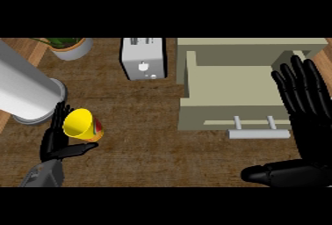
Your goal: Pick up the cup, place it into the drawer and close the drawer
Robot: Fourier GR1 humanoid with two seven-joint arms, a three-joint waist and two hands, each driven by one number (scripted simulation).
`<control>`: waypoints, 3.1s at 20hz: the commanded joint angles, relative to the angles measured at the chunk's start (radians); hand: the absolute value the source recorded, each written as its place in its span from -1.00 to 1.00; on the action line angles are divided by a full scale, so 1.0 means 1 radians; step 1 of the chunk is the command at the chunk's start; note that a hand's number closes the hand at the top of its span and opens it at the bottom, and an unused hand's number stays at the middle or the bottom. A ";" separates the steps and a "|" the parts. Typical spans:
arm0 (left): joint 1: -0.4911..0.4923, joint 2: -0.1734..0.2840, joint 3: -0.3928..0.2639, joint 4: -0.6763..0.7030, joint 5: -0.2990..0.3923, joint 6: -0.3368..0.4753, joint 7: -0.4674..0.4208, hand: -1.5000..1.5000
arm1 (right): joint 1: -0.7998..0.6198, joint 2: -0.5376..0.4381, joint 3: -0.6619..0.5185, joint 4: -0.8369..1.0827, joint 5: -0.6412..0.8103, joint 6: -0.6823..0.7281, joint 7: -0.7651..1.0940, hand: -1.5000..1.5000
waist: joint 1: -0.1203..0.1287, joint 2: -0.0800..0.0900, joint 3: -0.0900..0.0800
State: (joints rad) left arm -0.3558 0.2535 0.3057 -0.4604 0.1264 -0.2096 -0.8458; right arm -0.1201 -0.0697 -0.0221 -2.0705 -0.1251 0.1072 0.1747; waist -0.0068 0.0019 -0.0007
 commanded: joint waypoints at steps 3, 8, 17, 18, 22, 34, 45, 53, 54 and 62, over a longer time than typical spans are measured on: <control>-0.030 0.007 0.000 0.030 0.028 -0.045 0.006 -1.00 | 0.074 -0.001 -0.011 -0.028 -0.010 0.028 -0.044 -1.00 | 0.002 -0.002 0.000; -0.125 0.012 0.031 0.180 0.037 -0.050 -0.046 -1.00 | 0.049 0.009 0.000 0.037 -0.001 0.035 -0.077 -1.00 | -0.005 0.002 -0.001; -0.095 -0.004 0.014 0.192 0.052 -0.211 -0.079 -1.00 | 0.037 -0.041 -0.061 -0.019 -0.074 0.055 0.000 -1.00 | -0.008 0.002 -0.001; -0.150 0.022 0.033 0.210 0.069 -0.225 -0.034 -1.00 | 0.087 -0.004 -0.014 -0.016 -0.037 0.056 -0.060 -1.00 | -0.015 0.004 -0.001; -0.080 -0.014 0.012 0.199 0.055 -0.269 -0.133 1.00 | 0.061 0.008 0.009 -0.058 -0.013 0.016 0.002 -1.00 | -0.009 0.003 -0.001; -0.086 -0.087 -0.003 0.114 0.045 -0.121 -0.242 1.00 | 0.003 -0.028 -0.055 -0.022 -0.066 0.025 0.037 -1.00 | -0.001 0.000 0.000; -0.008 -0.077 -0.015 -0.124 0.100 -0.154 -0.178 1.00 | -0.017 -0.032 -0.069 -0.020 -0.050 0.004 0.052 -1.00 | 0.015 -0.006 0.001; 0.035 -0.187 -0.176 -0.505 0.073 -0.066 0.061 1.00 | 0.034 0.003 -0.021 -0.005 0.000 0.003 0.003 -1.00 | 0.026 -0.010 0.003; 0.041 -0.209 -0.194 -0.567 0.070 -0.037 0.079 1.00 | 0.000 -0.019 -0.046 -0.052 -0.030 -0.010 0.066 -1.00 | 0.023 -0.011 0.002; -0.012 -0.252 -0.293 -0.908 0.163 0.158 0.423 1.00 | 0.070 -0.049 -0.086 0.004 -0.075 0.075 -0.029 -1.00 | 0.006 -0.005 0.002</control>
State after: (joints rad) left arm -0.3189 0.0231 0.0720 -1.2535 0.2587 -0.1670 -0.5419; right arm -0.0801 -0.0933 -0.0778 -2.0819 -0.1657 0.1376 0.1775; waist 0.0085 -0.0052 0.0010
